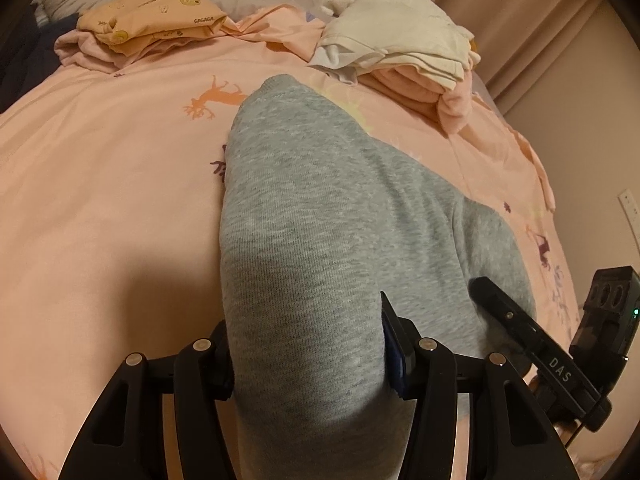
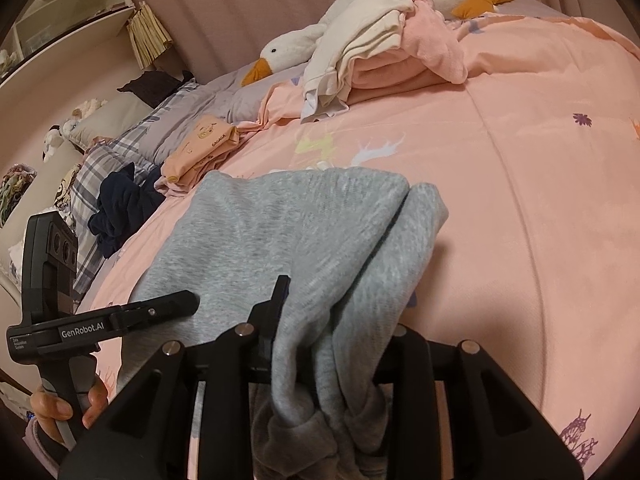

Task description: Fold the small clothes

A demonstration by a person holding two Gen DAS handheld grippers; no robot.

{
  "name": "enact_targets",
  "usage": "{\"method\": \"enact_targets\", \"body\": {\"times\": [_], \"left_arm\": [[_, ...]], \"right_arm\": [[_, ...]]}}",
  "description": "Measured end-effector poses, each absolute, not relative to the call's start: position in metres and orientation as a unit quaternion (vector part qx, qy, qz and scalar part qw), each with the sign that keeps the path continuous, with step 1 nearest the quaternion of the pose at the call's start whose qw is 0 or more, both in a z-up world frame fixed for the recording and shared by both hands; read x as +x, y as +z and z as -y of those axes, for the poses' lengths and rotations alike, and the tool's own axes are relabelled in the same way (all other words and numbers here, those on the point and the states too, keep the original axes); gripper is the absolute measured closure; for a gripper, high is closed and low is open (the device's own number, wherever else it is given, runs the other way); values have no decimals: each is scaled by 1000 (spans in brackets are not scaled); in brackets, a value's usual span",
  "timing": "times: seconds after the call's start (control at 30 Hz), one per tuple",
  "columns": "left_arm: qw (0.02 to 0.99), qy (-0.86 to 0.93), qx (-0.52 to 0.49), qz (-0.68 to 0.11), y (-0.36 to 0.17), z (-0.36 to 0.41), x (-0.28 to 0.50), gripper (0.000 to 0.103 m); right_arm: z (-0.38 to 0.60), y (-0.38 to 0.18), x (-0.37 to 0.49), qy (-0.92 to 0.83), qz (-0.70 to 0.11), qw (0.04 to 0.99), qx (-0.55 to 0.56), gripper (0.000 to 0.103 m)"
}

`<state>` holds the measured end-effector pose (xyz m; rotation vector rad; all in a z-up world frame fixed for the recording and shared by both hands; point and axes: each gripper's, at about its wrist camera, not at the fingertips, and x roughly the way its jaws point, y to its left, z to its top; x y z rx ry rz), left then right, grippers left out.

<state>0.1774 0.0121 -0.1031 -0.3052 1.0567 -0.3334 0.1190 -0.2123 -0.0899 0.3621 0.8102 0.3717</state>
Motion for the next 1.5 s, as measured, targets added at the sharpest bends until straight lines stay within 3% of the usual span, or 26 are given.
{"method": "enact_targets", "body": {"times": [1.5], "left_arm": [[844, -92, -84, -521, -100, -1, 170, 37]], "right_arm": [[225, -102, 118, 171, -395, 887, 170, 56]]}}
